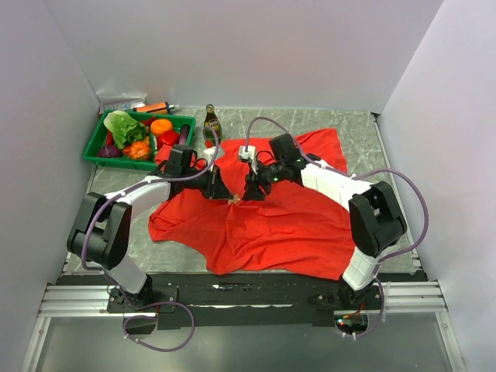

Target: Remove the brooch from the garment

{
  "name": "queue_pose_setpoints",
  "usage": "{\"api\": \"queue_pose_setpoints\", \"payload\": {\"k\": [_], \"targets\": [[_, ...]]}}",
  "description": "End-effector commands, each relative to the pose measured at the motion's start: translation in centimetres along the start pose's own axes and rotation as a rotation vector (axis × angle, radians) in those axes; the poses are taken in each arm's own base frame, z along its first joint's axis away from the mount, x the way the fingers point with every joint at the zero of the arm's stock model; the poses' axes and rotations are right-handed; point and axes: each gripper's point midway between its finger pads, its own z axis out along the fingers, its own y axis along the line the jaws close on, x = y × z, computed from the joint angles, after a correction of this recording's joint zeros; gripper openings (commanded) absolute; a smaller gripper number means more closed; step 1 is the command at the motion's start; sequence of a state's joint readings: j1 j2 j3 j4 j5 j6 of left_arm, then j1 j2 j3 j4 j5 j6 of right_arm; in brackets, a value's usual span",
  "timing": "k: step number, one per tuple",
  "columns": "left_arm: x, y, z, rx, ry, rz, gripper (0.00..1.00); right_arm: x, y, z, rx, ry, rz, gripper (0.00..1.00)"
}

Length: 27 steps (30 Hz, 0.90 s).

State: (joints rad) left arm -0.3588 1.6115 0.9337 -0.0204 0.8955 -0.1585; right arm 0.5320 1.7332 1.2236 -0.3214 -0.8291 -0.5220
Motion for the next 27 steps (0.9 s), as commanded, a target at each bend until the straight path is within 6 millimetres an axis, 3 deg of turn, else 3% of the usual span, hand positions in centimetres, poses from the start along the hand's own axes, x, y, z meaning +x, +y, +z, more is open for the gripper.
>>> {"api": "queue_pose_setpoints", "payload": {"k": [1,16,23,27], "targets": [[-1.5,-2.2,-0.9,0.112,-0.014,0.106,0.01,-2.9,0.8,-0.9,-0.070,-0.062,-0.100,0.54],[-2.1,-3.1,-0.7,0.192,-0.019,0.119,0.01,-2.9,2.0,1.4,-0.175,-0.042,-0.067,0.51],[-2.2,-2.9,-0.5,0.194,-0.020,0.106,0.01,-2.5,1.8,1.6,-0.180,-0.024,-0.064,0.39],[-2.0,-2.8,-0.4,0.193,-0.012,0.102,0.01,-2.6,2.0,1.7,-0.196,-0.024,-0.054,0.38]]}}
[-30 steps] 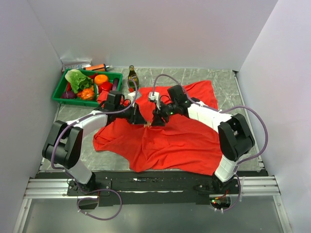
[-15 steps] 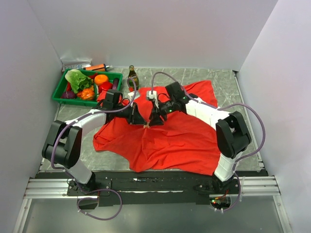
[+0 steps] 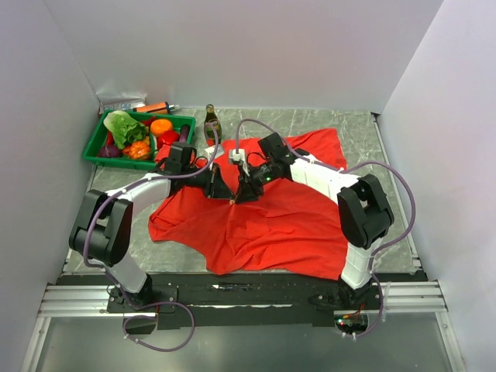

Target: Remove the brooch from the garment

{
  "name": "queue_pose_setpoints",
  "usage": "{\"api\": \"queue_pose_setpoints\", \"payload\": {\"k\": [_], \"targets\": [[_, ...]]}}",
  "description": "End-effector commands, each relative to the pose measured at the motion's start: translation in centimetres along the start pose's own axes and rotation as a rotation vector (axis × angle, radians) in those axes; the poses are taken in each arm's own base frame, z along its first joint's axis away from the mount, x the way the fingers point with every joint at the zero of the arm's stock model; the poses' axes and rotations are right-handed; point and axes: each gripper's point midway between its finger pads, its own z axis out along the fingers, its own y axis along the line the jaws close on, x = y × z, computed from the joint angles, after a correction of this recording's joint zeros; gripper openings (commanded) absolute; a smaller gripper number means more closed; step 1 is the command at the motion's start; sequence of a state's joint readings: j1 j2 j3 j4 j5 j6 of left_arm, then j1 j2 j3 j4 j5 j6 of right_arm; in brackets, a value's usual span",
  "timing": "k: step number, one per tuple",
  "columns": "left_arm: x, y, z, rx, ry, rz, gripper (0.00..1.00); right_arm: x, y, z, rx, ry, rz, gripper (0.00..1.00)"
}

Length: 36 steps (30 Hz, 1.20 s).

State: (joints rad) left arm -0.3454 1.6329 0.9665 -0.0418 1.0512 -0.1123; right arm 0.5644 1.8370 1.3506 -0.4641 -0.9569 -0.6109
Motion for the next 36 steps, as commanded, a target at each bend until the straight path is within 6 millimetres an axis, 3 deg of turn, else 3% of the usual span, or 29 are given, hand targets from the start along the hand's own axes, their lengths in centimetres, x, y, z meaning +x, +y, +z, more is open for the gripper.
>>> {"api": "queue_pose_setpoints", "payload": {"k": [1,10,19,36], "targets": [[-1.8,-0.8,0.0,0.046,-0.022,0.078,0.01,-2.0,0.1,-0.2,-0.023,-0.030,-0.041,0.38],[-1.8,-0.5,0.1,0.041,-0.021,0.069,0.01,-1.8,0.3,-0.4,-0.036,-0.018,-0.027,0.40],[-1.7,-0.4,0.2,0.042,-0.016,0.060,0.01,-1.3,0.0,0.0,-0.036,0.008,-0.033,0.31],[-1.4,0.1,0.2,0.056,-0.014,0.004,0.01,-0.6,0.2,0.3,-0.029,0.031,-0.075,0.30]]}}
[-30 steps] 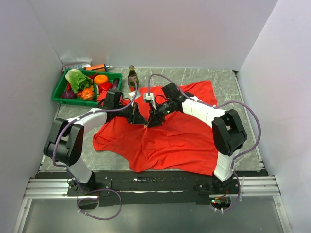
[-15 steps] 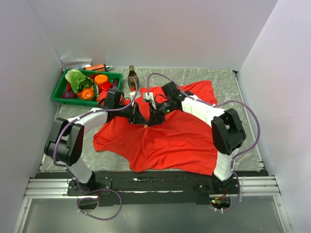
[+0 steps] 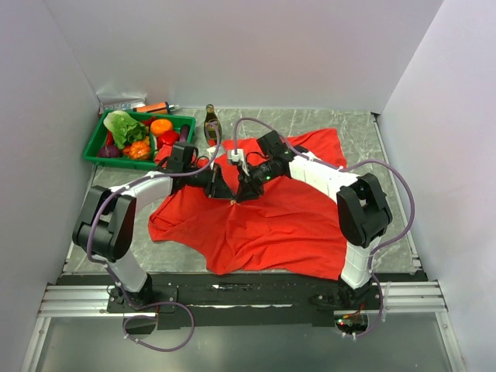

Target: Remove the brooch from the garment

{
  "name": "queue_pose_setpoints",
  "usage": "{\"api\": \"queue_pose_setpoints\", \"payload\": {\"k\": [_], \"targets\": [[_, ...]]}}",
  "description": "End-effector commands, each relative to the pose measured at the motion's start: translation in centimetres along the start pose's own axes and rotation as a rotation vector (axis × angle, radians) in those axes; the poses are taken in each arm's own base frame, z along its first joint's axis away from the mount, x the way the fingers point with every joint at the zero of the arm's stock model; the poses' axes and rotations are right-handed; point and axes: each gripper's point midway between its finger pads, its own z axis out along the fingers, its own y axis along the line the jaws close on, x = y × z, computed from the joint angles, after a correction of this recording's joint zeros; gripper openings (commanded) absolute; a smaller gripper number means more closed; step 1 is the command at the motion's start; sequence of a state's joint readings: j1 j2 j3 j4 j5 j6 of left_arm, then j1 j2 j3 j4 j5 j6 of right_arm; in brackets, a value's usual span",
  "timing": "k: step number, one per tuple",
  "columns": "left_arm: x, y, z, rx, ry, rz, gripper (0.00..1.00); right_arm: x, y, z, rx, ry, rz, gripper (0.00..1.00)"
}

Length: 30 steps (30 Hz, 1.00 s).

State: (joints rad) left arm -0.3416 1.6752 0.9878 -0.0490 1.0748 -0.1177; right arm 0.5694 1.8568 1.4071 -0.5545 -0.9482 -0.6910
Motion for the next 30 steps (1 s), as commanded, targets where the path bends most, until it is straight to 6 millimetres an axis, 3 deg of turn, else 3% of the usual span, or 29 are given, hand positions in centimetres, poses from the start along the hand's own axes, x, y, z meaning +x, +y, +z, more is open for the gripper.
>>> {"api": "queue_pose_setpoints", "payload": {"k": [1,11,16,20,25,30], "targets": [[-1.6,-0.4,-0.2,0.039,-0.026,0.026,0.01,-0.6,0.0,0.5,-0.009,-0.003,-0.041,0.30],[-1.6,0.1,-0.4,0.047,-0.031,-0.010,0.01,-0.3,0.2,0.7,-0.008,0.009,-0.060,0.33],[-1.7,0.2,-0.5,0.052,-0.033,-0.022,0.01,-0.1,0.0,0.9,-0.004,0.020,-0.073,0.24],[-1.7,0.2,-0.5,0.062,-0.032,-0.036,0.01,-0.1,-0.2,1.1,0.007,0.028,-0.086,0.25],[-1.9,0.4,-0.7,0.063,-0.036,-0.043,0.01,-0.4,-0.1,1.2,0.004,0.019,-0.078,0.34],[-2.0,0.6,-0.8,0.060,-0.039,-0.044,0.01,-0.4,0.0,1.6,-0.001,0.028,-0.085,0.33]]}}
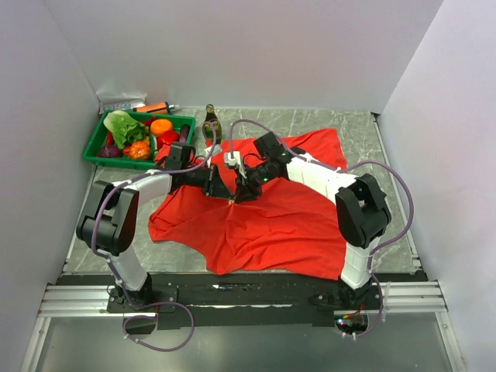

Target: Remove the brooch from the garment

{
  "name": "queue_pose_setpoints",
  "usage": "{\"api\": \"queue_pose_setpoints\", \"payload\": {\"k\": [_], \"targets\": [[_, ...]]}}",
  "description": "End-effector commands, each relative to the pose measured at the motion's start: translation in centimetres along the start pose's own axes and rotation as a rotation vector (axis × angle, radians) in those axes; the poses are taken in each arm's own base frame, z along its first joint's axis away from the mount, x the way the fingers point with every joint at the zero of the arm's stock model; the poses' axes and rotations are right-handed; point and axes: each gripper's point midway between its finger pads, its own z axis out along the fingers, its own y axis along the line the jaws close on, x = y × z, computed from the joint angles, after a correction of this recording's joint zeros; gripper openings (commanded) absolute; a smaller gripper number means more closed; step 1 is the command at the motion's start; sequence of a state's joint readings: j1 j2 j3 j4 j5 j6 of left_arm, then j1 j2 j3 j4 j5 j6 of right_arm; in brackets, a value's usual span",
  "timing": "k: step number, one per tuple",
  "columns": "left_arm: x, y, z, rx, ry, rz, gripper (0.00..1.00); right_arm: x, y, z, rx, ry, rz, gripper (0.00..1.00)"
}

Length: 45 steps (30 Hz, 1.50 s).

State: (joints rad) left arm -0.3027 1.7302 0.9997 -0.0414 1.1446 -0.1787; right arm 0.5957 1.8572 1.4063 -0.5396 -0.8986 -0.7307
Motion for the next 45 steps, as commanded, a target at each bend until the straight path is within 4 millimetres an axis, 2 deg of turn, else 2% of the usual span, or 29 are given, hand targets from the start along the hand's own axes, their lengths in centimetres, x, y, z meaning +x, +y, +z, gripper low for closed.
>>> {"api": "queue_pose_setpoints", "payload": {"k": [1,6,7,14,17,19,21,25,28,29,30,32,35,36,39,45], "targets": [[-2.2,-0.4,-0.3,0.018,-0.034,0.059,0.01,-0.5,0.1,0.9,-0.013,0.002,-0.033,0.32],[-2.3,-0.5,-0.4,0.022,-0.036,0.054,0.01,-0.3,-0.7,1.4,0.035,0.025,-0.052,0.24],[-2.3,-0.5,-0.4,0.022,-0.037,0.044,0.01,0.1,-1.5,1.4,0.090,0.052,-0.050,0.24],[-4.6,-1.9,-1.1,0.063,-0.130,0.027,0.01,1.7,-3.2,1.6,0.311,0.142,-0.019,0.17],[-5.3,-2.6,-1.3,0.095,-0.168,-0.017,0.01,1.9,-3.8,1.4,0.406,0.167,0.016,0.21],[-5.1,-2.7,-1.2,0.099,-0.167,-0.035,0.01,1.8,-4.0,1.3,0.442,0.168,0.052,0.30],[-4.9,-2.3,-1.2,0.078,-0.163,-0.011,0.01,1.3,-4.0,1.3,0.438,0.157,0.089,0.39],[-4.4,-1.2,-1.3,0.027,-0.150,0.000,0.01,0.6,-2.6,1.1,0.356,0.138,0.165,0.47],[-3.8,-0.8,-1.3,0.011,-0.132,0.003,0.01,-1.0,-2.0,-1.0,0.298,0.048,0.297,0.48],[-3.6,-0.8,-1.4,0.008,-0.125,0.002,0.01,-2.2,-2.0,-2.1,0.299,0.009,0.306,0.49],[-3.4,-0.7,-1.4,0.003,-0.119,0.020,0.01,-2.5,-2.6,-3.6,0.308,-0.029,0.347,0.50],[-3.1,-0.7,-1.5,-0.008,-0.106,0.020,0.01,-4.5,-1.9,-5.5,0.278,-0.105,0.331,0.50],[-2.9,-0.8,-1.6,-0.007,-0.098,0.043,0.01,-6.1,-2.0,-8.3,0.291,-0.180,0.306,0.52],[-2.8,-0.8,-1.6,-0.006,-0.096,0.043,0.01,-6.3,-2.0,-8.6,0.293,-0.189,0.295,0.52],[-2.7,-1.1,-1.7,-0.001,-0.097,0.044,0.01,-6.0,-1.6,-8.7,0.286,-0.173,0.274,0.52],[-3.2,-1.0,-2.0,-0.030,-0.085,0.099,0.01,-2.8,-1.0,-6.1,0.275,-0.108,0.262,0.52]]}}
